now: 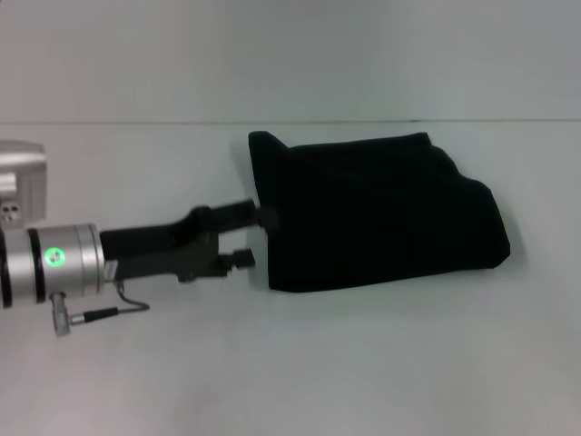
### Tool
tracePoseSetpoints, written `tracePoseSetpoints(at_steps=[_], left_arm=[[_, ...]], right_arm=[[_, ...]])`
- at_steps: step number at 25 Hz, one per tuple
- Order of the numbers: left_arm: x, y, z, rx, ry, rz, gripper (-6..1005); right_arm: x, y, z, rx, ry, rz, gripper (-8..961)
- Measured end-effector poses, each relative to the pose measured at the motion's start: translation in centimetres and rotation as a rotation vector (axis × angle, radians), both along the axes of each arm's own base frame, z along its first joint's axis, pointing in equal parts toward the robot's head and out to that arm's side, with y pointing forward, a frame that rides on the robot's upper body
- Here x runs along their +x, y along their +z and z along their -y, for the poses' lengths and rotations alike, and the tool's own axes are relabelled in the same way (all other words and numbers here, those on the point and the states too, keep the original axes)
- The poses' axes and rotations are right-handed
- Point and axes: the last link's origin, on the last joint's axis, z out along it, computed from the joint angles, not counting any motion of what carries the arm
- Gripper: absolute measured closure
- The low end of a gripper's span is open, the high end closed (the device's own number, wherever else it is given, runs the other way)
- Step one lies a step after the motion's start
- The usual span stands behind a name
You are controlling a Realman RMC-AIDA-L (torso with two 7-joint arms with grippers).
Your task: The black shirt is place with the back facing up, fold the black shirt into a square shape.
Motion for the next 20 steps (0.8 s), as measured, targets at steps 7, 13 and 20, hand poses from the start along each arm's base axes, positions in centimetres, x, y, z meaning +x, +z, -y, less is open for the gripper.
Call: tracePoseSetpoints(at_steps=[7,13,20], left_arm=[[-0.9,-1.4,0.6,-0.099,0.155,-0.011,110],[-1.5,-3.0,0.2,-0.088,0.24,-0.03,379],[-1.4,-4.4,-1.0,-0.07,0.26,-0.113,601]], right_arm=[[1.2,-1.1,1.0,0.01,-0.013,-0.025,71],[0.7,-1.0,0.5,0.018,0.0,-0.024,71],[0.3,-1.1,0.2,0.025,0.014,-0.02,71]])
